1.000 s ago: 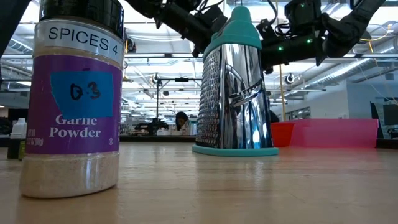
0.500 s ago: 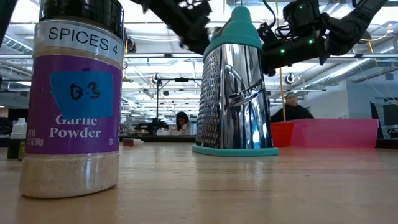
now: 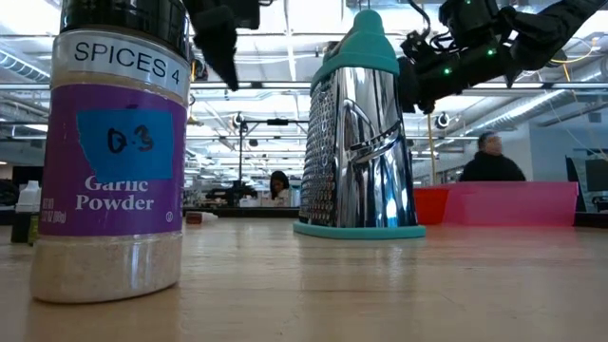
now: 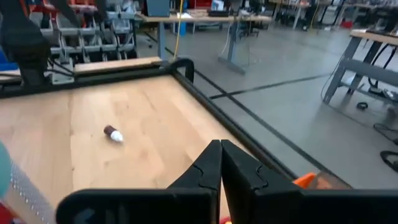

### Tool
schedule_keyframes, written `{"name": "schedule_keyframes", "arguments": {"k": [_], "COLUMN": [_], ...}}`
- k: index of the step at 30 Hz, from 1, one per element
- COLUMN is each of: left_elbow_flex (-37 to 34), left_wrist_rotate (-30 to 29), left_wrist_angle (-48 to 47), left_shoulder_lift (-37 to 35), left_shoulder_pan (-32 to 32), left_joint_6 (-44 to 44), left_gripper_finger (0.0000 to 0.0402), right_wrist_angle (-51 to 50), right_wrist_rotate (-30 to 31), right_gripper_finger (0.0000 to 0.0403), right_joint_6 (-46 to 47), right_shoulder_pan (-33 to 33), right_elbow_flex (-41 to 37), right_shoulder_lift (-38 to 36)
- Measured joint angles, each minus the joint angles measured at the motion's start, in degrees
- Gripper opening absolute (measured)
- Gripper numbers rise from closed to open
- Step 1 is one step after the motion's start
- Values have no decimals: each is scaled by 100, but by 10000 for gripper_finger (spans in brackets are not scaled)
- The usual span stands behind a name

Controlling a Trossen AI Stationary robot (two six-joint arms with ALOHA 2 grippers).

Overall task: Pick & Place Kitchen Items
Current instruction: Put the small orange food coloring bottle into the red bin

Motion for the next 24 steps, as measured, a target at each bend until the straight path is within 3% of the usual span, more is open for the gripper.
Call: {"name": "schedule_keyframes", "arguments": {"k": [7,15,24], "left_elbow_flex": [-946,-2170,-2622], "left_wrist_rotate": [-76,-534,-482], "left_wrist_angle": [30,982,1348], "left_shoulder_lift": [15,15,15], "left_shoulder_pan": [-215,-161,-32], "left_joint_6": [187,-4,-282], "left_gripper_finger": [152,156,222], "right_wrist_angle": [-214,-215,-194], "right_wrist_rotate": [-204,-308,-310], "right_gripper_finger": [4,4,5], "right_joint_6": [34,-15,-20], "right_shoulder_pan": [2,2,2], "right_elbow_flex": [-2,-2,-2], "right_shoulder_lift": [-4,0,0]}}
